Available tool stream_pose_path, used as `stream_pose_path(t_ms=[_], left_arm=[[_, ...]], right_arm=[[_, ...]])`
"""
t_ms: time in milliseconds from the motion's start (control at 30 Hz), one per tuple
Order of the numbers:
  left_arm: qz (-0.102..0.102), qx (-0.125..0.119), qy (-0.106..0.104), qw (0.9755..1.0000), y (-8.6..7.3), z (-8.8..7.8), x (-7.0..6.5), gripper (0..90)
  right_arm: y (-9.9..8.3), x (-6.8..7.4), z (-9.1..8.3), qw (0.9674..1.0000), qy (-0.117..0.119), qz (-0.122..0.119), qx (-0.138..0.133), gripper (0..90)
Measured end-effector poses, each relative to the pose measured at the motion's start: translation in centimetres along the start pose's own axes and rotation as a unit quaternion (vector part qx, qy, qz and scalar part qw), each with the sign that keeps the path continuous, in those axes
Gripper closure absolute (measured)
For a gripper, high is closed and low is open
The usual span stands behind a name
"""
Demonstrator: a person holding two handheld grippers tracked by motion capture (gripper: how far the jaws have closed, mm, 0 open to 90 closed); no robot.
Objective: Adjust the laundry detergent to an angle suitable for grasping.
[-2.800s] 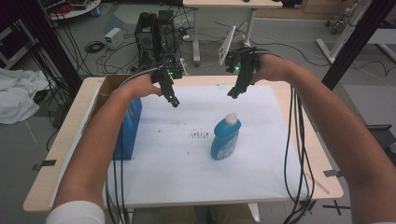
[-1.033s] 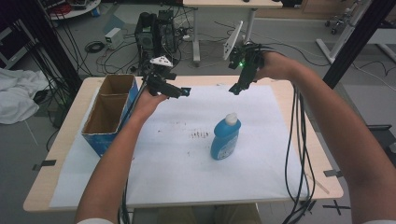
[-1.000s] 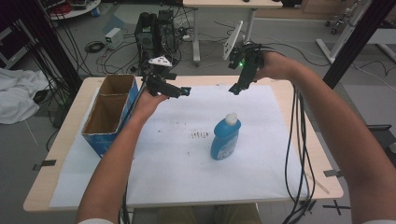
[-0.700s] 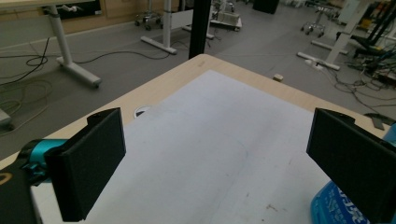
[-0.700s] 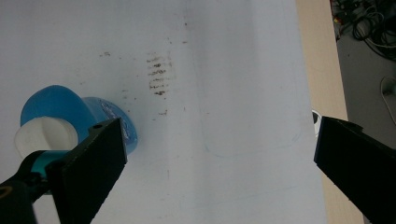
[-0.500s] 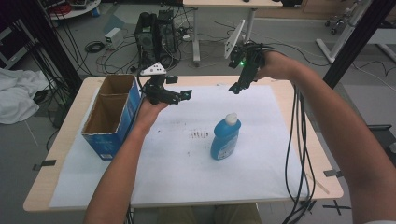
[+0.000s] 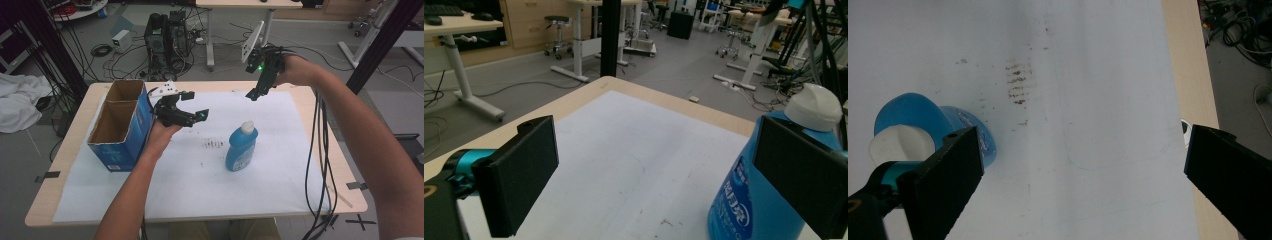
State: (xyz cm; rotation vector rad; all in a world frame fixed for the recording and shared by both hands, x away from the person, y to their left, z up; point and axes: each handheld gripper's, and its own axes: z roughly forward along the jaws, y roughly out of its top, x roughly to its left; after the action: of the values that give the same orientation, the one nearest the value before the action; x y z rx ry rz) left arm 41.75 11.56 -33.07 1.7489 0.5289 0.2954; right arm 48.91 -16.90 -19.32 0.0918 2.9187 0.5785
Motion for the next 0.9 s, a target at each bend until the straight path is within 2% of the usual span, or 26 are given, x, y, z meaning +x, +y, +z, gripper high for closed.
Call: stream_pose_path(t_ms=[33, 100, 133, 167, 233, 333, 533, 733, 800, 900], left_arm=[[-0.007, -0.010, -0.001, 0.9999, -0.2, 0.0, -0.5, 4.5], [-0.005, -0.023, 0.000, 0.9997, -0.8, -0.2, -1.6, 4.5], [-0.005, -0.023, 0.000, 0.9997, -0.8, -0.2, -1.6, 4.5], [-0.008, -0.034, 0.002, 0.9994, -1.3, -0.3, -2.5, 4.5], [-0.007, -0.035, 0.003, 0.9994, -1.5, -0.4, -2.9, 4.5], [-0.016, -0.046, 0.022, 0.9986, -2.4, -0.4, -4.2, 4.5], [-0.022, -0.054, 0.051, 0.9970, -4.3, 0.4, -6.8, 4.5], [-0.020, -0.056, 0.053, 0.9968, -4.9, 0.9, -8.1, 4.5], [-0.030, -0.061, 0.055, 0.9962, -5.5, 1.2, -8.9, 4.5], [-0.028, -0.062, 0.053, 0.9963, -6.0, 1.7, -9.6, 4.5]], right_arm=[[0.0, 0.0, 0.0, 1.0000, 0.000, 0.001, 0.000, 1.4], [0.0, 0.1, -0.2, 1.0000, -0.002, -0.003, -0.003, 1.4], [0.0, 0.2, -0.3, 1.0000, -0.003, -0.001, -0.003, 1.4], [0.0, 0.2, -0.3, 1.0000, -0.003, 0.000, -0.002, 1.4], [0.0, 0.3, -0.3, 1.0000, -0.005, 0.000, -0.002, 1.3], [0.0, 0.3, -0.4, 1.0000, -0.005, -0.002, -0.004, 1.4], [0.2, 0.7, -0.5, 1.0000, -0.007, 0.003, -0.002, 1.4], [0.3, 0.8, -0.6, 0.9999, -0.009, -0.005, -0.003, 1.4], [0.3, 0.8, -0.6, 0.9999, -0.009, -0.006, -0.002, 1.4], [0.3, 0.9, -0.6, 0.9999, -0.010, -0.007, -0.003, 1.4]])
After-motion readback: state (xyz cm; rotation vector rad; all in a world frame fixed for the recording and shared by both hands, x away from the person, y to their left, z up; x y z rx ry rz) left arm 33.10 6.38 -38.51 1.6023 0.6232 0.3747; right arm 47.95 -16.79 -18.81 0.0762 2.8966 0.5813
